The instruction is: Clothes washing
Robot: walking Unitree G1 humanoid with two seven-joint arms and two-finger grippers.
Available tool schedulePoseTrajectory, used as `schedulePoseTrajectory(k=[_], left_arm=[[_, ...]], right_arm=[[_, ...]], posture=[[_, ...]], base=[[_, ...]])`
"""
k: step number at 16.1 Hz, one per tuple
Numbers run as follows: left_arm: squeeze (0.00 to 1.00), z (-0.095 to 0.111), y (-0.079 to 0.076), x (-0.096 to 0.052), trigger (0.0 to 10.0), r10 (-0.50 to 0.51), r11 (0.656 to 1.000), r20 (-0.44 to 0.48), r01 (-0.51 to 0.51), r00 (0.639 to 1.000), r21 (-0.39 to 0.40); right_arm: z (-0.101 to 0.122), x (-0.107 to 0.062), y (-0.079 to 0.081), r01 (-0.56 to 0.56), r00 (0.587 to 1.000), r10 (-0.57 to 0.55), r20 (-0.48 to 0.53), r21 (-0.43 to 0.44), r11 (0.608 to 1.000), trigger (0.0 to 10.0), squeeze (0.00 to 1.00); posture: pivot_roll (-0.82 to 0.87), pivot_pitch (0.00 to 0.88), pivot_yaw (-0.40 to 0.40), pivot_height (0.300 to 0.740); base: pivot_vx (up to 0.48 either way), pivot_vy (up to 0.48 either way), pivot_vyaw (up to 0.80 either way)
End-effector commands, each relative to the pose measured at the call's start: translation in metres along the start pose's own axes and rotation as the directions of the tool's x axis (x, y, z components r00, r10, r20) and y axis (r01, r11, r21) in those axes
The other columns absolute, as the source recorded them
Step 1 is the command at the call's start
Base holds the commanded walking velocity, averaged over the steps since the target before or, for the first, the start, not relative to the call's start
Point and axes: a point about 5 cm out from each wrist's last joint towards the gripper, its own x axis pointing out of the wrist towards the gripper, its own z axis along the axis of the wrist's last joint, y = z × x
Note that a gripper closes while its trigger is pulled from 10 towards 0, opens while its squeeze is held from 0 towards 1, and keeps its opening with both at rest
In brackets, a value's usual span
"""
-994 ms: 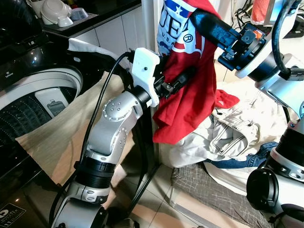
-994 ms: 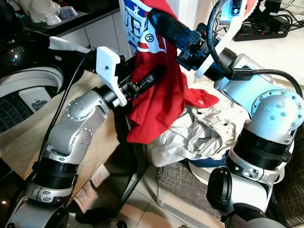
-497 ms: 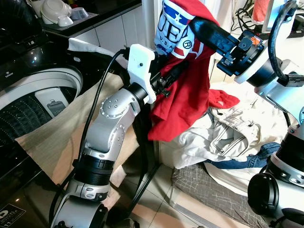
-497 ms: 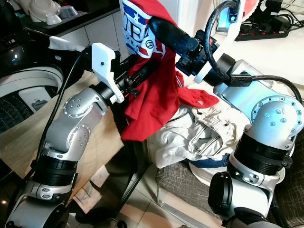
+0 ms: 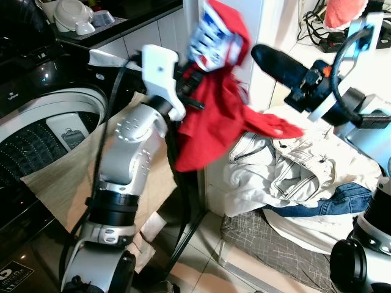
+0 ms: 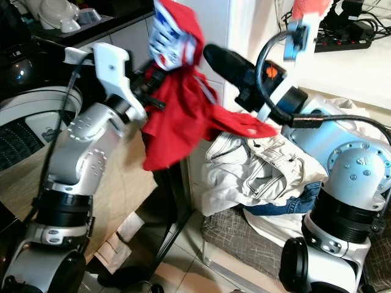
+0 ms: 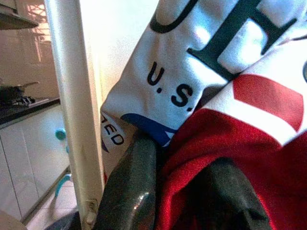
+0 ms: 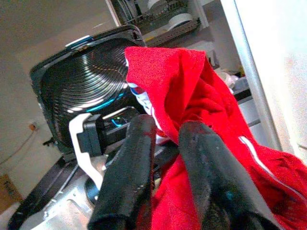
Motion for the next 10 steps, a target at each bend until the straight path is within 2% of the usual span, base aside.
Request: schedulePoseTrajectory(k=[1, 3, 6, 9, 10], left_arm=[[0.0, 0.01, 0.007, 0.003, 0.0, 0.028, 0.999, 0.039, -0.028, 0.999, 0.015], [0.0, 0.012, 0.01, 0.002, 0.0, 0.043, 0.999, 0.043, -0.044, 0.998, 0.019], [0.0, 0.021, 0.023, 0.003, 0.0, 0.092, 0.995, 0.062, -0.095, 0.994, 0.042], [0.0, 0.049, 0.057, 0.007, 0.0, 0.224, 0.963, 0.119, -0.238, 0.967, 0.124], [0.0, 0.064, 0.08, 0.006, 0.0, 0.328, 0.913, 0.148, -0.354, 0.933, 0.203]], right_arm=[[-0.001, -0.001, 0.002, 0.009, 1.0, -0.009, -0.008, -0.028, 1.0, 10.0, 1.0], [-0.002, -0.004, 0.001, 0.028, 0.999, -0.028, -0.015, -0.038, 0.999, 10.0, 1.0], [-0.004, -0.012, -0.003, 0.085, 0.996, -0.087, -0.033, -0.063, 0.994, 10.0, 1.0], [-0.008, -0.028, -0.011, 0.181, 0.982, -0.185, -0.041, -0.086, 0.98, 10.0, 1.0], [-0.01, -0.037, -0.011, 0.221, 0.972, -0.228, -0.052, -0.119, 0.968, 10.0, 1.0]], posture=[[-0.09, 0.0, 0.112, 0.74], [-0.09, 0.0, 0.115, 0.74], [-0.09, 0.0, 0.112, 0.74], [-0.09, 0.0, 0.115, 0.74], [-0.09, 0.0, 0.119, 0.74]], base=[[0.0, 0.0, 0.0], [0.0, 0.0, 0.0], [0.0, 0.0, 0.0], [0.0, 0.0, 0.0], [0.0, 0.0, 0.0]])
